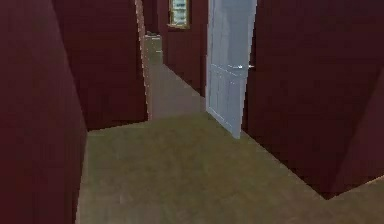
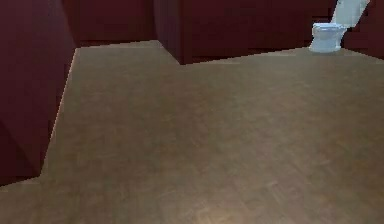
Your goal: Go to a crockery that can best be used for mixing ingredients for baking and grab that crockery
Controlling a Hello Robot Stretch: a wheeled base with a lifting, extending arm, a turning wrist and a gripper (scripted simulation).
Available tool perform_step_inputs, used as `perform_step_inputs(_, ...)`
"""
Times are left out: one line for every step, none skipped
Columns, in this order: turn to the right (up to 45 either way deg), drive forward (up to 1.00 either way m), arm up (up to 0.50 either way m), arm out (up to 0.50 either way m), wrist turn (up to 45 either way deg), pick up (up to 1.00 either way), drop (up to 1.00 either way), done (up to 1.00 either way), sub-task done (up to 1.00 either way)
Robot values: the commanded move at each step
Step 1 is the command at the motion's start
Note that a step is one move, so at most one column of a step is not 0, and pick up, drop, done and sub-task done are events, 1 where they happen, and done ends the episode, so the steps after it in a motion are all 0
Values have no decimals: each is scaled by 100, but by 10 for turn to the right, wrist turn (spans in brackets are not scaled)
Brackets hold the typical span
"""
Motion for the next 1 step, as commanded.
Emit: perform_step_inputs(0, 100, 0, 0, 0, 0, 0, 0, 0)
